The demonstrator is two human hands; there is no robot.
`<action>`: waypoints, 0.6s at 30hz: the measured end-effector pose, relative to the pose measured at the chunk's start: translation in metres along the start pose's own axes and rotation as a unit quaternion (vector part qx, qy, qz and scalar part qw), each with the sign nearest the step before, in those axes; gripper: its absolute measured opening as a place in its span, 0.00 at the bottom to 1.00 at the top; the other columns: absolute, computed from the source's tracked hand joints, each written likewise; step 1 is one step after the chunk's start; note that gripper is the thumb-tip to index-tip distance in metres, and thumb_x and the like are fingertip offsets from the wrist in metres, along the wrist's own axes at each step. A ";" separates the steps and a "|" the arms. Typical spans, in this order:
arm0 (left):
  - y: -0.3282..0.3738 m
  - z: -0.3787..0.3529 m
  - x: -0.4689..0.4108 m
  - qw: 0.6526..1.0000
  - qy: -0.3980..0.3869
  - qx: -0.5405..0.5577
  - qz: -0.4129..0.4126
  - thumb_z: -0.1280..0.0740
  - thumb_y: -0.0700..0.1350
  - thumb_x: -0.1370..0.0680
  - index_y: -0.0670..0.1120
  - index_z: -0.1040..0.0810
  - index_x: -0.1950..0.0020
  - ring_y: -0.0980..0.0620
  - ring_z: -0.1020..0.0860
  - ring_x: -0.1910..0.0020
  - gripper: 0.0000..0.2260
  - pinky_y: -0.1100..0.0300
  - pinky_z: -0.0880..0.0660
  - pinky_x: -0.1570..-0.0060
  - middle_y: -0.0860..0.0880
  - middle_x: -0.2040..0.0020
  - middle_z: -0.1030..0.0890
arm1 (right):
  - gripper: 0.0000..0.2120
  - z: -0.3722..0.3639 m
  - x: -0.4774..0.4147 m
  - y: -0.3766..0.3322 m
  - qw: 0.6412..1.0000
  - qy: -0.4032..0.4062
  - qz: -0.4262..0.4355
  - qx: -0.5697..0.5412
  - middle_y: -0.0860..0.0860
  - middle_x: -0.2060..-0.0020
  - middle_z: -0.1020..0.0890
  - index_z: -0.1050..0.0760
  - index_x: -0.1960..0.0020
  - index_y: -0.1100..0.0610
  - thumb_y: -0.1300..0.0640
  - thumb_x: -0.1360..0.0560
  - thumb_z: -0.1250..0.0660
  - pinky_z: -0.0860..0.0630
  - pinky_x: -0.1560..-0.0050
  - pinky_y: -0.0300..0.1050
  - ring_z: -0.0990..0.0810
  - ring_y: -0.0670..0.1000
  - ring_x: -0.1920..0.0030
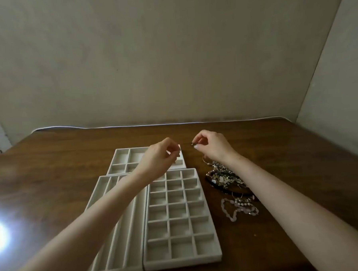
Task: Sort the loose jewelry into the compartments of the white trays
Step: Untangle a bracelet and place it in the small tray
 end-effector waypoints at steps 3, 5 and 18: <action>-0.002 0.001 0.009 1.000 0.006 -0.010 -0.011 0.36 0.42 0.23 0.44 0.24 0.51 0.52 0.20 0.58 0.03 0.53 0.23 0.54 0.53 0.59 0.19 | 0.04 -0.002 0.009 0.012 0.998 -0.003 -0.029 0.054 0.48 0.53 0.21 0.25 0.49 0.50 0.56 0.24 0.34 0.21 0.52 0.48 0.21 0.48 0.55; -0.006 -0.001 0.014 1.000 0.004 -0.021 -0.011 0.36 0.42 0.23 0.43 0.23 0.51 0.51 0.20 0.57 0.04 0.53 0.24 0.54 0.51 0.58 0.18 | 0.05 -0.008 0.014 0.021 0.995 -0.010 -0.040 0.085 0.47 0.52 0.21 0.24 0.48 0.51 0.57 0.24 0.34 0.24 0.55 0.44 0.22 0.47 0.53; -0.029 -0.005 0.006 0.999 0.012 -0.032 -0.011 0.35 0.42 0.23 0.44 0.22 0.51 0.51 0.22 0.54 0.04 0.52 0.25 0.51 0.49 0.55 0.18 | 0.14 -0.037 -0.001 0.047 0.963 -0.016 -0.078 0.256 0.51 0.44 0.23 0.27 0.40 0.53 0.63 0.24 0.36 0.22 0.52 0.42 0.22 0.49 0.50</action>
Point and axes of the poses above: each hand's wrist, its own x-axis away from the middle knuckle, its own z-axis out of the back of the hand, y = z × x, the point moved 6 cm from there along -x, towards the middle knuckle
